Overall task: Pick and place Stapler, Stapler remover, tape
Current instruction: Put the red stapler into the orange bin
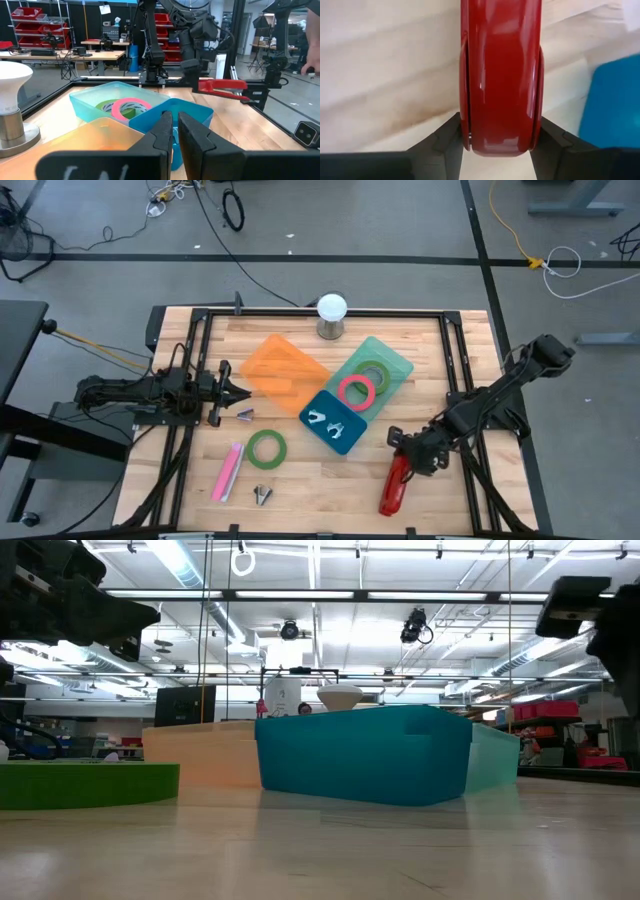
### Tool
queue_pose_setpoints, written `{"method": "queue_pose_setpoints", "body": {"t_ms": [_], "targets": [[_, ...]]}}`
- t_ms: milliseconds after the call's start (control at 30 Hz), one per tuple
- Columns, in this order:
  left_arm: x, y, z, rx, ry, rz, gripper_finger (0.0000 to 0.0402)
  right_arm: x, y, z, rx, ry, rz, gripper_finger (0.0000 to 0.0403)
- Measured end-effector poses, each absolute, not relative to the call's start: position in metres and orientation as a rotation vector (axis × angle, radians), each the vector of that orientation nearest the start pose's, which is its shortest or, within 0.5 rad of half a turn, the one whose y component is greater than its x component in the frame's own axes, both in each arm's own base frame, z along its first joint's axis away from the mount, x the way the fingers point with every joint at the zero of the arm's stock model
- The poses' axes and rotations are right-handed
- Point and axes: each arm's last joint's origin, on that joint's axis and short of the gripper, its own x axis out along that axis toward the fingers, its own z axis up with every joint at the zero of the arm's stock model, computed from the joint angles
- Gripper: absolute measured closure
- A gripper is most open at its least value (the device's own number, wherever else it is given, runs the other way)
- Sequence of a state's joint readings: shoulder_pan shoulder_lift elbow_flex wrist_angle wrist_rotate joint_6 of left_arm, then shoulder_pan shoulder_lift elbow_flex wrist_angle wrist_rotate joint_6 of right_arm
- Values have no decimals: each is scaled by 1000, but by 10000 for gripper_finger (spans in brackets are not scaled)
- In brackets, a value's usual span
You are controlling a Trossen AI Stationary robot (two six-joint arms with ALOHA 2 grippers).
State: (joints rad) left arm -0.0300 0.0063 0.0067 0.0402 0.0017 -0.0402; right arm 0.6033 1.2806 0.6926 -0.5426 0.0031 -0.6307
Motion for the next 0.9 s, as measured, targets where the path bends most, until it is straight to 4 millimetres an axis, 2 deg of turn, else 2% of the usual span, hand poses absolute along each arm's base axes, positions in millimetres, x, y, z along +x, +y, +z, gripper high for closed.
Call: {"method": "queue_pose_setpoints", "body": {"t_ms": [233,400,667,900], "targets": [[98,-3,169,-41,-40,-33,369,185,127,195,-638,881,748,232],[98,-3,169,-41,-40,-33,369,188,120,204,-498,872,591,232],[98,-3,169,-41,-40,-33,369,202,98,216,-430,851,380,232],[98,-3,169,-41,-41,-33,369,223,65,234,-461,809,208,232]]}}
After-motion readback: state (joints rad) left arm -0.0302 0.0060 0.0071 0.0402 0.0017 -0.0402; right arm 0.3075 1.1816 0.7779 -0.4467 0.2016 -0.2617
